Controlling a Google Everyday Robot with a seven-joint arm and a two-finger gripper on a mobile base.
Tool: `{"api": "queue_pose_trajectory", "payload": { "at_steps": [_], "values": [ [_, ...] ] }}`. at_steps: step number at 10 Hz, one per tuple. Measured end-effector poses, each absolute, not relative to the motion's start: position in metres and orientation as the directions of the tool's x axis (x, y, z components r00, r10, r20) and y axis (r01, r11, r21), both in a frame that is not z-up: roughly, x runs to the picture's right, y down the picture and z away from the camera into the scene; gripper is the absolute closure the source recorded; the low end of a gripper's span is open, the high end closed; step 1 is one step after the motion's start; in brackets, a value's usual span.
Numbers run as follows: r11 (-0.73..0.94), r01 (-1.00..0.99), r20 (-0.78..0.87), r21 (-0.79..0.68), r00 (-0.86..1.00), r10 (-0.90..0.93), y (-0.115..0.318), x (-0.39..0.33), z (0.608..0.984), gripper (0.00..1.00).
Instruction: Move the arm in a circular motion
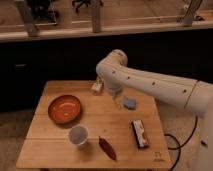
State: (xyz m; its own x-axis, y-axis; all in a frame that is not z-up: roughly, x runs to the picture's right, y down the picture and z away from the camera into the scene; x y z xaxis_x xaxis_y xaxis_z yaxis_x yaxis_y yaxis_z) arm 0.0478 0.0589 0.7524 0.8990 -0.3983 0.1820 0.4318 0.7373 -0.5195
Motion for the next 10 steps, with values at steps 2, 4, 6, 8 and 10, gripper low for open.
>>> {"api": "queue_pose_trajectory", "payload": {
  "at_steps": [2,4,6,8,10],
  "values": [
    [0.732,0.449,0.199,-0.513,0.891,-0.407,0.06,0.034,0.752,0.2],
    [0.721,0.463,0.207,-0.515,0.884,-0.42,0.061,0.042,0.75,0.2],
    [0.713,0.472,0.211,-0.519,0.878,-0.429,0.063,0.043,0.748,0.2],
    [0.702,0.492,0.224,-0.514,0.867,-0.444,0.065,0.022,0.746,0.2],
    [0.69,0.507,0.233,-0.517,0.859,-0.456,0.068,0.021,0.744,0.2]
  ]
}}
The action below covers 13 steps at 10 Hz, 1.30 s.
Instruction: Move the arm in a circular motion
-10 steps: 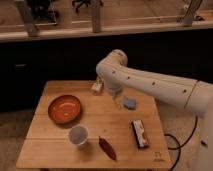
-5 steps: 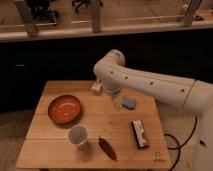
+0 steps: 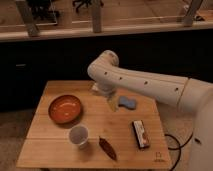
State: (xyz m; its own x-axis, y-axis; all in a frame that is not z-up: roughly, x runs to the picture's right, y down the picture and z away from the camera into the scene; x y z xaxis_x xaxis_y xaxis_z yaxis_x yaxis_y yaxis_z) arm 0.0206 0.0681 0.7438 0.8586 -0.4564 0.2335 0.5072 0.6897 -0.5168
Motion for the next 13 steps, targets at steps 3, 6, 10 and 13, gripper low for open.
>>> {"api": "queue_pose_trajectory", "payload": {
  "at_steps": [3,6,10,13],
  "values": [
    [0.674,0.527,0.248,-0.518,0.847,-0.471,0.07,0.02,0.743,0.2],
    [0.663,0.539,0.251,-0.519,0.838,-0.484,0.07,0.006,0.744,0.2],
    [0.643,0.561,0.267,-0.521,0.823,-0.501,0.069,0.008,0.745,0.2],
    [0.628,0.577,0.281,-0.522,0.812,-0.512,0.07,0.001,0.744,0.2]
  ]
}}
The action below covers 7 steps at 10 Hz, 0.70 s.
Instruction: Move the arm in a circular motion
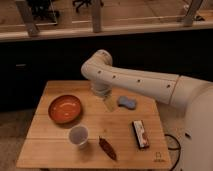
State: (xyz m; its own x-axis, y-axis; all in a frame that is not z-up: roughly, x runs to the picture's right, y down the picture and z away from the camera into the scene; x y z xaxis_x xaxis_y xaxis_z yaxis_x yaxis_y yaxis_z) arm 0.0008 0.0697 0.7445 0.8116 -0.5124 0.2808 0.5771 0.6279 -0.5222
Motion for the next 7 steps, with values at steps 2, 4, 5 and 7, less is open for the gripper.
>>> {"api": "queue_pose_trajectory", "payload": {
  "at_steps": [2,4,5,7],
  "values": [
    [0.622,0.582,0.284,-0.523,0.808,-0.517,0.0691,0.007,0.7448,0.2],
    [0.61,0.599,0.298,-0.52,0.796,-0.527,0.0687,0.0007,0.7436,0.2],
    [0.605,0.604,0.304,-0.519,0.792,-0.53,0.0685,0.0001,0.7428,0.2],
    [0.597,0.611,0.308,-0.52,0.786,-0.536,0.068,0.0049,0.7433,0.2]
  ]
}}
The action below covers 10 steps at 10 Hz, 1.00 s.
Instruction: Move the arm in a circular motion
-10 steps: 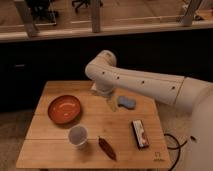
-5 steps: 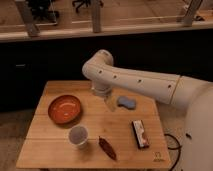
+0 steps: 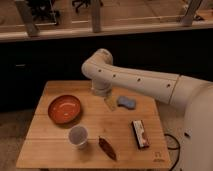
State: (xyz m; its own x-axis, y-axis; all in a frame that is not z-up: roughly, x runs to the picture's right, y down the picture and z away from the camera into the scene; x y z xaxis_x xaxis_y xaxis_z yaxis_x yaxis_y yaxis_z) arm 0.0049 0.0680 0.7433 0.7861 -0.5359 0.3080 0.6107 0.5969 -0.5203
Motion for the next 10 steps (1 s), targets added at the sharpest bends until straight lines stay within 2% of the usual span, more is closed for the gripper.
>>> {"api": "queue_pose_trajectory", "payload": {
  "at_steps": [10],
  "values": [
    [0.554,0.657,0.349,-0.511,0.747,-0.565,0.0684,-0.0009,0.7422,0.2]
  ]
}}
